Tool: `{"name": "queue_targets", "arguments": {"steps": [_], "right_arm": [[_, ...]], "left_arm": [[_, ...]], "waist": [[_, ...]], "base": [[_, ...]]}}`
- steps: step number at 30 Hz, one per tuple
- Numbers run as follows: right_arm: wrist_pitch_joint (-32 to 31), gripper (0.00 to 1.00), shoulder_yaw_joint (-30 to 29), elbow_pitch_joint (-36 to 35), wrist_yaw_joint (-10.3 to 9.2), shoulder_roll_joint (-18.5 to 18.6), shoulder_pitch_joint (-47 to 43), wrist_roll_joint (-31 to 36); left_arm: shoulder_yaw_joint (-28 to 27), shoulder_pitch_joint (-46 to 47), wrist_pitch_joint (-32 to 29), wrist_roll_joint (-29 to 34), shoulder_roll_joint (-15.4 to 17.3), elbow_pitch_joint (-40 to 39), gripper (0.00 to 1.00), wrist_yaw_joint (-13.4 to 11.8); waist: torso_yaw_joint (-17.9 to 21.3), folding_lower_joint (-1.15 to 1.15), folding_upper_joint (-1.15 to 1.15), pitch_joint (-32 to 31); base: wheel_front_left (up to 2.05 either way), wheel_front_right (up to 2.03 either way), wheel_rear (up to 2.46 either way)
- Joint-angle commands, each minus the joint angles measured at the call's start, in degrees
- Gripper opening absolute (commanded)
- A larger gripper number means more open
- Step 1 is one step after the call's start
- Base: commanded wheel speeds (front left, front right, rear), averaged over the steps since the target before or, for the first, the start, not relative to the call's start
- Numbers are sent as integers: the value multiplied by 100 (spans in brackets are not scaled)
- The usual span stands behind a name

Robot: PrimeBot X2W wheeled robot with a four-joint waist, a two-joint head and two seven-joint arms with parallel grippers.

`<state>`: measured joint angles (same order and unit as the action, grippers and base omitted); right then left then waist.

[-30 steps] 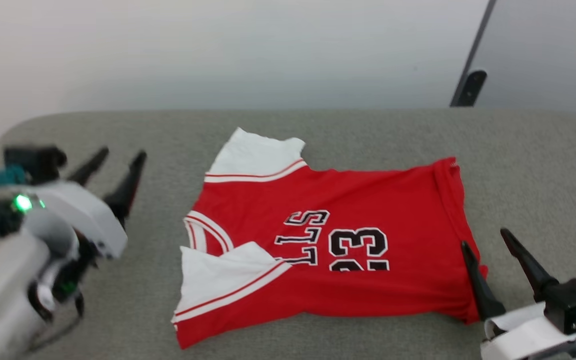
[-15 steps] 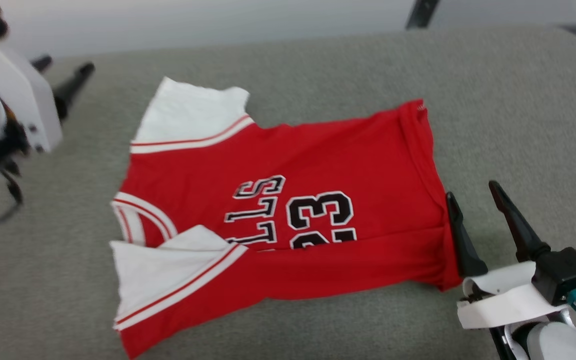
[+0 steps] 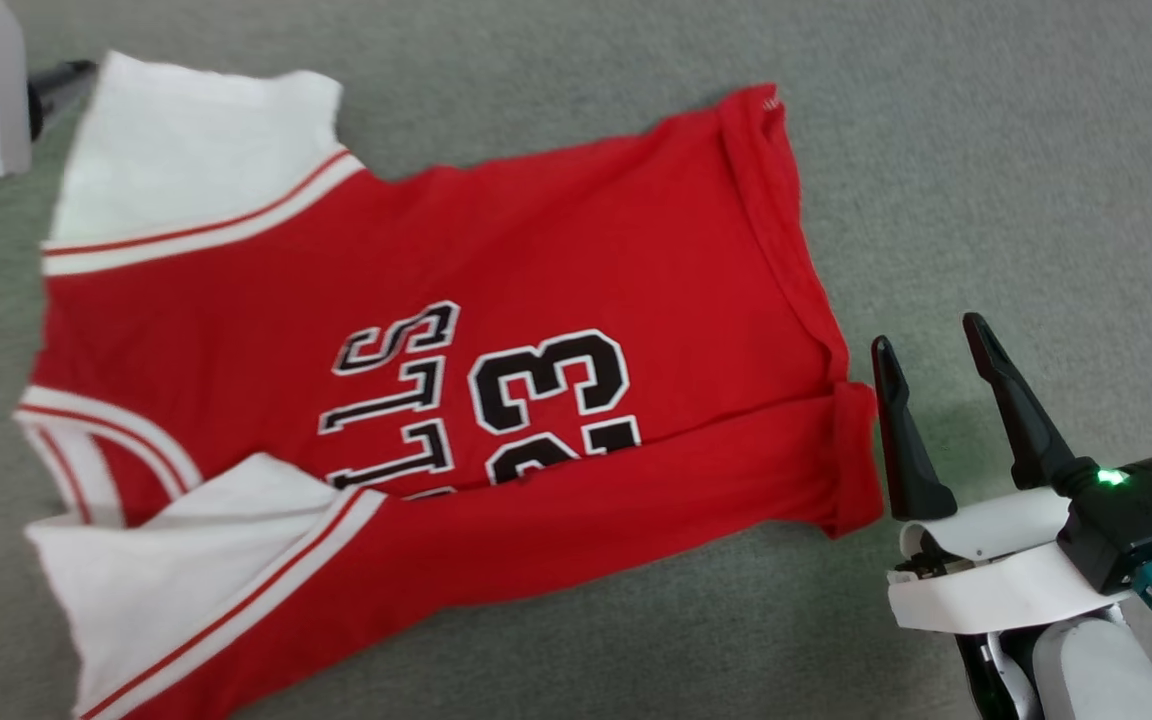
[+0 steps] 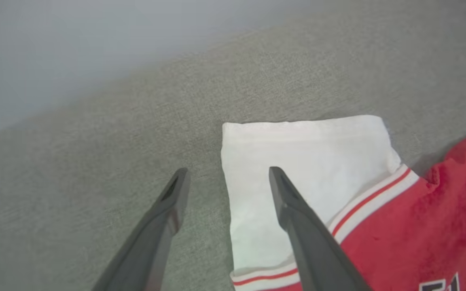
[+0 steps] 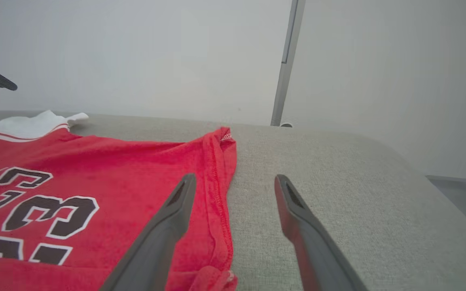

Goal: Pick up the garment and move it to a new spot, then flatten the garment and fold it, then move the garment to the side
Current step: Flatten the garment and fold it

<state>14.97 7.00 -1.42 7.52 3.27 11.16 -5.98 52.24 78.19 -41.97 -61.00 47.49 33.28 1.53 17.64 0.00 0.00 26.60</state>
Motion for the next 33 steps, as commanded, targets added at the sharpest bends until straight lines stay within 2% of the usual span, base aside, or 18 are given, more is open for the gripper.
{"name": "queue_targets", "arguments": {"steps": [1, 9, 14, 17, 18, 20, 21, 22, 23, 24, 27, 30, 33], "right_arm": [[28, 100, 13, -10, -7, -28, 121, -19], [29, 100, 135, 33, -7, -46, 226, -215], [29, 100, 149, 57, -7, -47, 262, -268], [29, 100, 159, 97, -7, -46, 273, -230], [29, 100, 149, 107, -7, -46, 286, -213], [28, 100, 120, 137, -7, -46, 297, -200], [29, 100, 107, 143, -7, -46, 311, -189], [29, 100, 99, 155, -7, -46, 320, -184], [29, 100, 91, 155, -7, -46, 335, -202], [29, 100, 92, 155, -7, -46, 355, -201], [29, 100, 140, 177, -7, -46, 382, -203], [29, 100, 167, 207, -7, -45, 445, -214], [29, 100, 219, 277, -7, -47, 516, -225]], "left_arm": [[42, 101, -106, 22, -10, 49, 100, 2], [347, 406, -591, 360, 59, 582, 100, 32], [448, 187, -797, 285, -95, 995, 100, -43], [441, -52, -1204, 10, -256, 1232, 100, -151], [455, -130, -1417, -96, -334, 1292, 96, -205], [546, -243, -1810, -215, -457, 1322, 81, -257], [542, -262, -1923, -285, -528, 1324, 56, -309], [539, -285, -2059, -335, -603, 1294, 41, -329], [551, -298, -2126, -365, -671, 1252, 30, -362], [575, -317, -2235, -394, -714, 1243, 0, -422], [647, -286, -2410, -335, -745, 1170, 0, -525], [615, -110, -2147, -234, -792, 1014, 0, -544], [551, 111, -1822, -119, -788, 899, 0, -451]], "waist": [[333, 0, 0, 370], [508, 0, 0, 623], [553, 0, 0, 678], [553, 0, 0, 669], [545, 0, 0, 658], [520, 0, 0, 630], [507, 0, 0, 617], [493, 0, 0, 604], [480, 0, 0, 592], [469, 0, 0, 581], [456, 0, 0, 559], [452, 0, 0, 549], [419, 0, 0, 499]], "base": [[0, 0, 0], [0, 0, 0], [0, 0, 0], [0, 0, 0], [0, 0, 0], [0, 0, 0], [0, 0, 0], [0, 0, 0], [0, 0, 0], [0, 0, 0], [0, 0, 0], [0, 0, 0], [0, 0, 0]]}}
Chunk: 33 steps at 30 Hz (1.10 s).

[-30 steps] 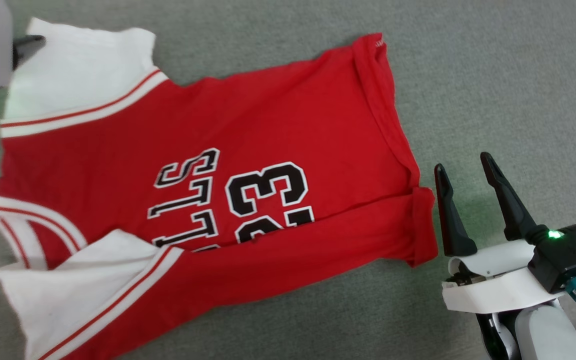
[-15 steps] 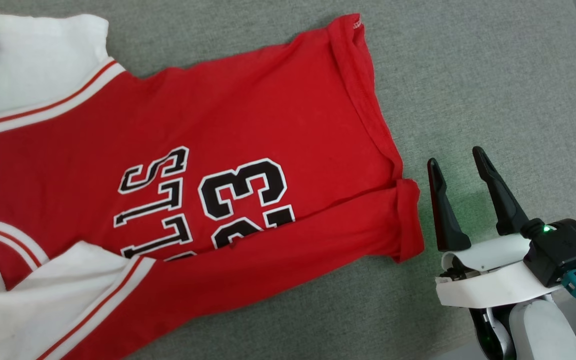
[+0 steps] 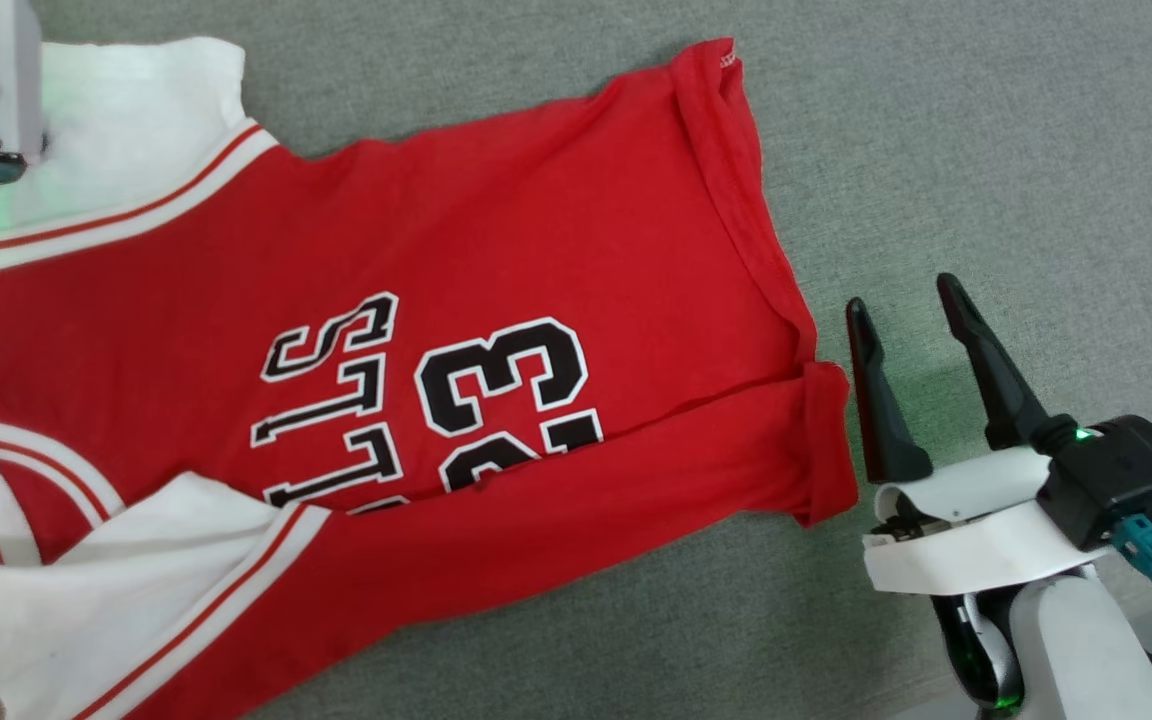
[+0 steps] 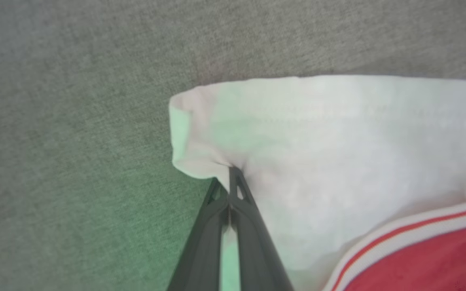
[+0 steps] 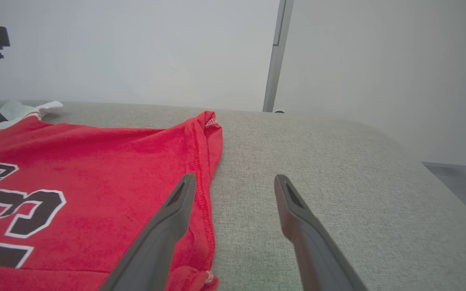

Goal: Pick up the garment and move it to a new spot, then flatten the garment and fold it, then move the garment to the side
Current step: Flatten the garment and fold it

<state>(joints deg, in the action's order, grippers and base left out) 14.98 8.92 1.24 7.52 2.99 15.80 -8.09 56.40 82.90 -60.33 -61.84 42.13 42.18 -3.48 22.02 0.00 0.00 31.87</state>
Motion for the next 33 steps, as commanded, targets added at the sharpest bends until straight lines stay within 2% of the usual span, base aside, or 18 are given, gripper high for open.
{"name": "queue_targets", "arguments": {"steps": [1, 4, 7, 10, 15, 16, 20, 27, 33], "right_arm": [[28, 100, 51, 50, -7, -21, 88, -17], [25, 100, 66, 258, -7, 63, 224, -168], [-328, 100, 219, 380, -7, 334, 575, -442], [-1142, 100, 441, 491, -7, 772, 1086, -781], [-2857, 100, 824, 878, -6, 1359, 2195, -1643], [-2857, 100, 824, 878, -6, 1359, 2195, -1643], [-3895, 100, 963, 1540, -7, 1528, 3027, -2243], [-5552, 100, 1420, 2856, -6, 1445, 4109, -2775], [-6288, 100, 1703, 3836, -7, 1353, 4738, -2857]], "left_arm": [[133, -275, 148, 55, -244, -36, 0, 117], [43, -163, 495, 75, -238, -36, 0, 259], [41, -143, 718, 148, -231, 47, 0, 370], [31, -195, 891, 112, -376, 147, 0, 467], [35, -201, 1143, 90, -681, 307, 0, 627], [35, -201, 1143, 90, -681, 307, 0, 627], [54, -145, 1317, 85, -919, 431, 0, 761], [70, 7, 1591, 73, -1250, 676, 0, 923], [91, 159, 1760, 51, -1415, 899, 0, 1033]], "waist": [[-44, 0, 0, -57], [-149, 0, 0, -206], [-295, 0, 0, -402], [-449, 0, 0, -566], [-712, 0, 0, -662], [-712, 0, 0, -662], [-895, 0, 0, -632], [-1106, 0, 0, -508], [-1178, 0, 0, -394]], "base": [[0, 0, 0], [0, 0, 0], [0, 0, 0], [0, 0, 0], [0, 0, 0], [0, 0, 0], [0, 0, 0], [0, 0, 0], [0, 0, 0]]}}
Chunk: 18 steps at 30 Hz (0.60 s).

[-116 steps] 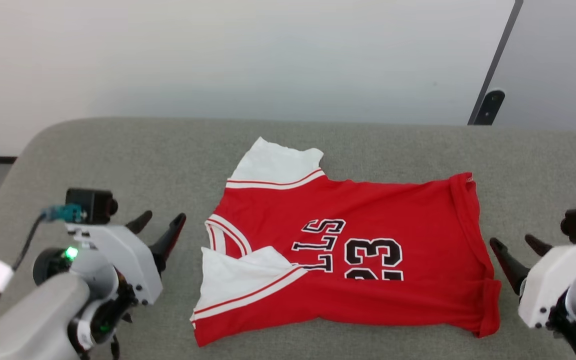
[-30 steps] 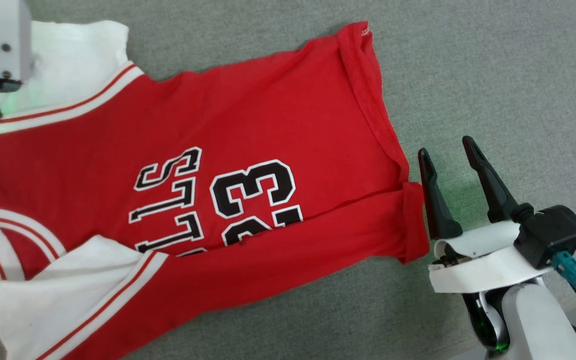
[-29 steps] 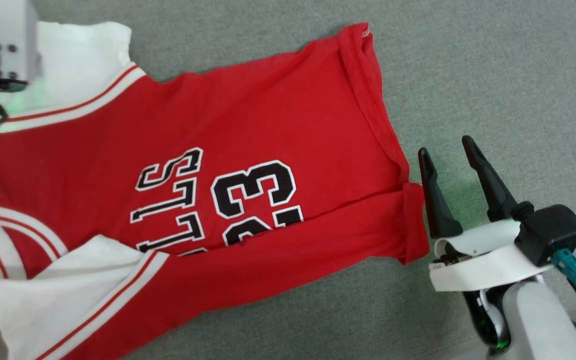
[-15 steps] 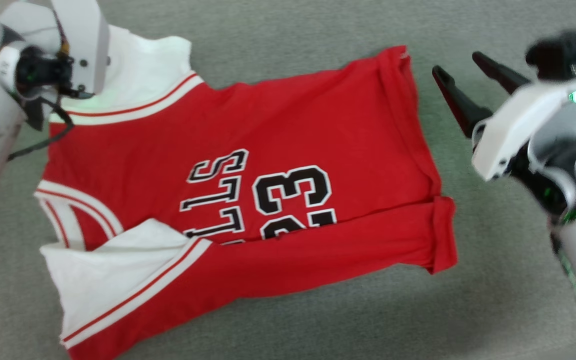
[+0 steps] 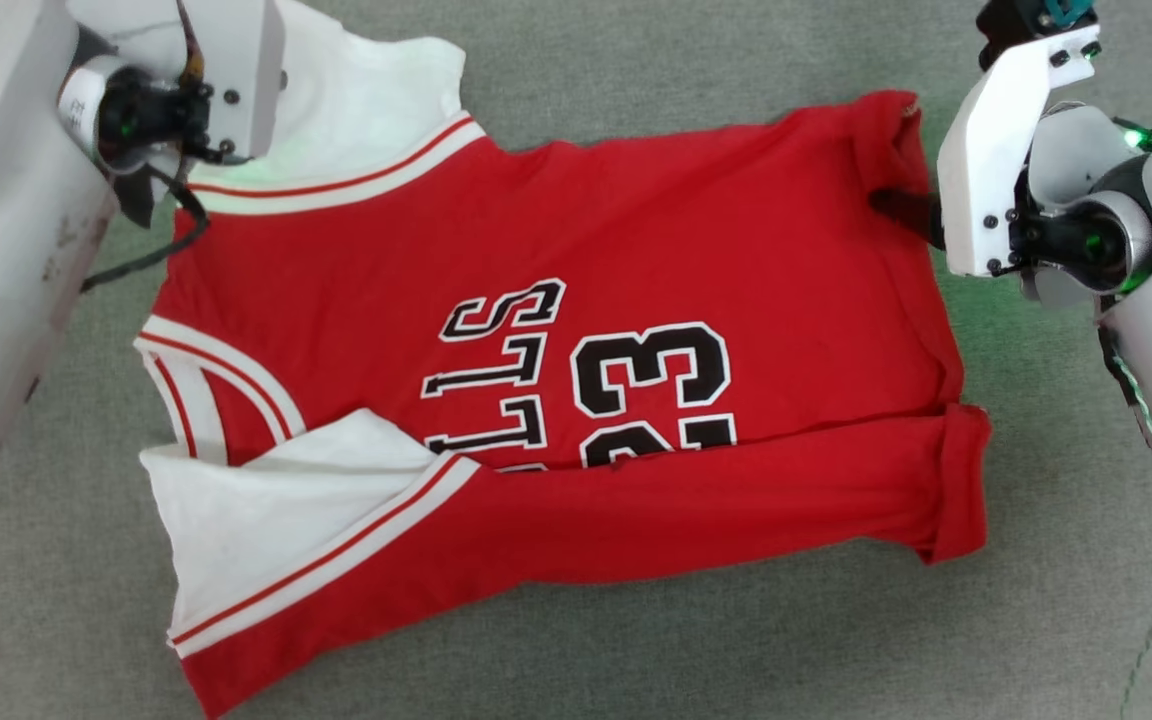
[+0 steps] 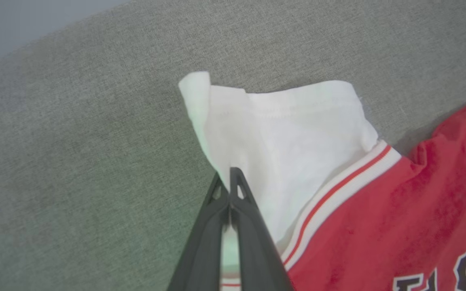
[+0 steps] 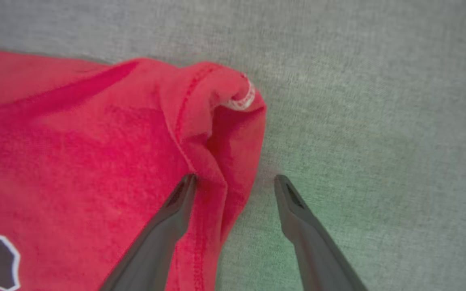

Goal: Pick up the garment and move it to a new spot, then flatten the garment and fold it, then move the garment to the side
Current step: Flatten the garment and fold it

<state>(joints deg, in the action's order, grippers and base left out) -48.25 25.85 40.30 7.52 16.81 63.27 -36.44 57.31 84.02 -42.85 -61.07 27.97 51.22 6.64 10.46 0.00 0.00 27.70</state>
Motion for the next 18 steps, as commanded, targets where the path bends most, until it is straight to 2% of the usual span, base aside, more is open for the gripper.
{"name": "queue_targets", "arguments": {"steps": [1, 4, 5, 6, 12, 18], "right_arm": [[-31, 100, 13, 106, -7, -45, 87, 3], [-156, 100, 103, 544, -7, -91, 241, 72], [-122, 8, 121, 629, -7, -139, 271, 48], [-67, 0, 140, 697, -7, -172, 315, 18], [354, 0, 334, 807, -7, -127, 478, -110], [984, 0, 808, 372, -7, 288, 299, -398]], "left_arm": [[9, 65, 34, -26, -23, 32, 0, 36], [20, 113, 113, -51, -100, 134, 0, 52], [37, 133, 148, -44, -122, 162, 0, 63], [27, 147, 175, -71, -143, 196, 0, 69], [62, 108, 532, -161, -156, 219, 0, 86], [112, -67, 952, -532, 88, -394, 0, 84]], "waist": [[-33, 0, 0, 40], [-71, 0, 0, 86], [-83, 0, 0, 100], [-94, 0, 0, 111], [-156, 0, 0, 13], [-261, 0, 0, -268]], "base": [[0, 0, 0], [0, 0, 0], [0, 0, 0], [0, 0, 0], [0, 0, 0], [0, 0, 0]]}}
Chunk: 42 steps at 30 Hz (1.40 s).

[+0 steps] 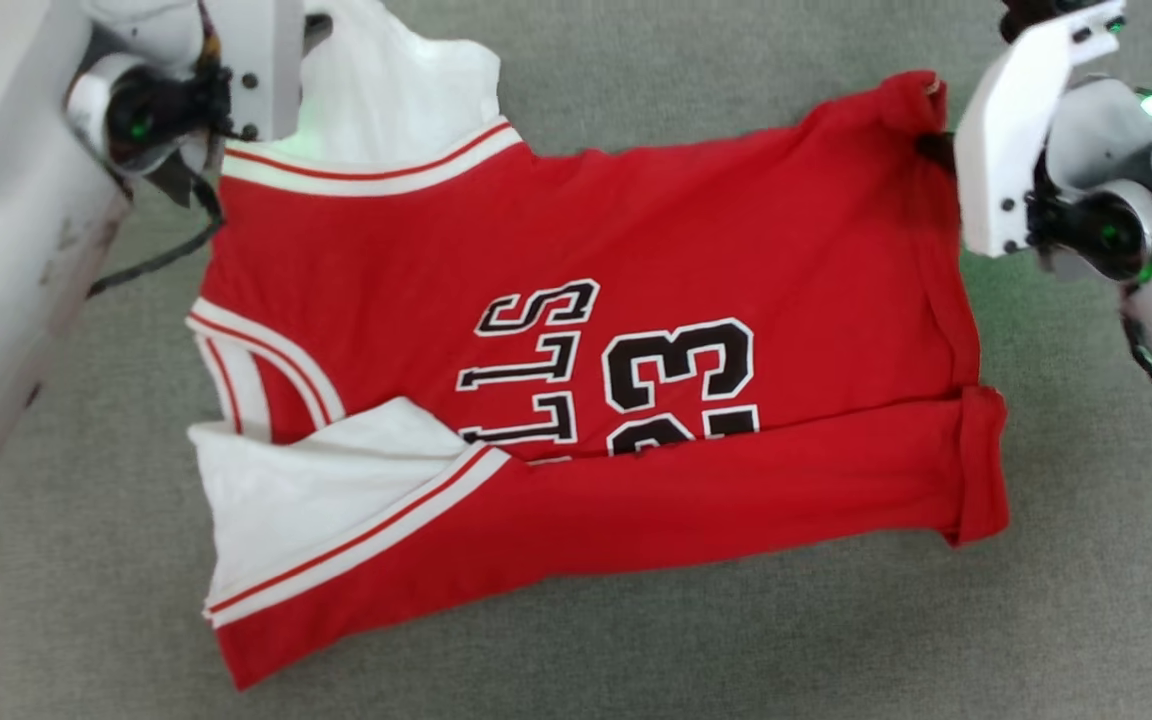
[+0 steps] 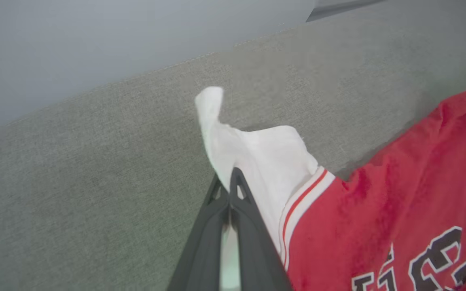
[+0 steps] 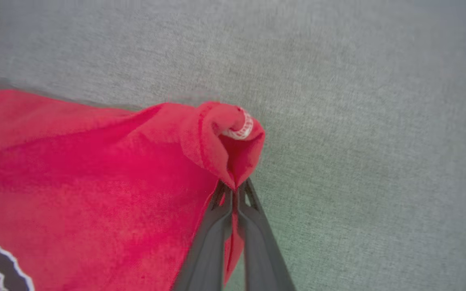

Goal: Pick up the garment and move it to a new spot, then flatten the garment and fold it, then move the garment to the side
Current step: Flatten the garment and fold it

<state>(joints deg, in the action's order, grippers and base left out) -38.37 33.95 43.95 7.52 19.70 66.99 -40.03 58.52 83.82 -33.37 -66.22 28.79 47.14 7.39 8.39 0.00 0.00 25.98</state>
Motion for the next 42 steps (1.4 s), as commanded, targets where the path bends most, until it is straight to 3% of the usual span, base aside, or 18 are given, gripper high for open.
{"name": "queue_targets", "arguments": {"steps": [1, 7, 14, 19, 22, 25, 26, 28, 30, 37, 40, 42], "right_arm": [[120, 0, 80, -61, -7, 96, -143, -95], [1096, 0, 541, -625, -7, 731, -557, -314], [2352, 0, 913, -1209, -7, 1292, -1393, -403], [2748, 0, 1045, -1485, -7, 1628, -1985, -461], [2764, 0, 1027, -1576, -7, 1716, -2297, -626], [2639, 0, 1058, -1621, -7, 1788, -2452, -721], [2598, 0, 1067, -1627, -7, 1781, -2484, -747], [2507, 0, 1056, -1634, -7, 1725, -2512, -797], [2416, 0, 1049, -1599, -7, 1683, -2457, -802], [1772, 0, 1327, -1670, -7, 1546, -2301, -959], [1584, 0, 1418, -1742, -7, 1588, -2290, -1048], [1499, 0, 1453, -1735, -7, 1624, -2292, -1066]], "left_arm": [[-1, -118, 49, -113, 48, -103, 0, 10], [231, -529, 451, -529, 526, -1176, 0, 11], [738, -1235, 1027, -789, 1441, -2749, 0, 11], [1070, -1807, 1233, -987, 2078, -3462, 0, 12], [1199, -2156, 1212, -1139, 2286, -3588, 0, 12], [1272, -2410, 1137, -1267, 2291, -3525, 3, 12], [1304, -2505, 1081, -1332, 2244, -3487, 12, 12], [1327, -2586, 1007, -1414, 2156, -3344, 21, 12], [1352, -2681, 870, -1536, 2015, -3100, 15, 12], [1409, -2804, 320, -1793, 1534, -2335, 13, 12], [1420, -2888, 59, -1979, 1334, -1963, 30, -87], [1447, -2890, -102, -1954, 1222, -1776, 34, -109]], "waist": [[-85, 0, 0, -155], [-272, 0, 0, -493], [-442, 0, 0, -899], [-511, 0, 0, -1073], [-566, 0, 0, -1119], [-599, 0, 0, -1134], [-605, 0, 0, -1139], [-613, 0, 0, -1134], [-609, 0, 0, -1127], [-553, 0, 0, -1110], [-532, 0, 0, -1102], [-530, 0, 0, -1097]], "base": [[0, 0, 0], [0, 0, 0], [0, 0, 0], [0, 0, 0], [0, 0, 0], [0, 0, 0], [0, 0, 0], [0, 0, 0], [0, 0, 0], [0, 0, 0], [0, 0, 0], [0, 0, 0]]}}
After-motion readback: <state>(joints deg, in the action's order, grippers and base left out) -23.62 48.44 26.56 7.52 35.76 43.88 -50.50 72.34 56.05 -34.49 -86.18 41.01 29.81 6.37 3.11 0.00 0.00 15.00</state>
